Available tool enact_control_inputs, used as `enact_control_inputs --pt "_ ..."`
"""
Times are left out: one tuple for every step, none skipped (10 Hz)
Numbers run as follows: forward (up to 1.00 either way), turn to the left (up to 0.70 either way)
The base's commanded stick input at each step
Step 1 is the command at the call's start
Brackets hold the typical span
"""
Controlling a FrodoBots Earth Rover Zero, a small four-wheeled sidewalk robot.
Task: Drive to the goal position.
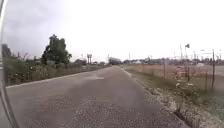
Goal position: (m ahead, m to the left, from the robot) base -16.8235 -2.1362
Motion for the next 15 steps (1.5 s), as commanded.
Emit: enact_control_inputs --pt "0.08 0.00" --pt "0.08 0.00" --pt "0.08 0.00" --pt "0.08 0.00" --pt "0.08 0.00" --pt "0.08 0.00" --pt "0.08 0.00" --pt "0.08 0.00" --pt "0.08 0.00" --pt "0.08 0.00" --pt "0.08 0.00" --pt "0.07 0.00" --pt "0.08 0.00" --pt "0.08 0.00" --pt "0.07 0.00"
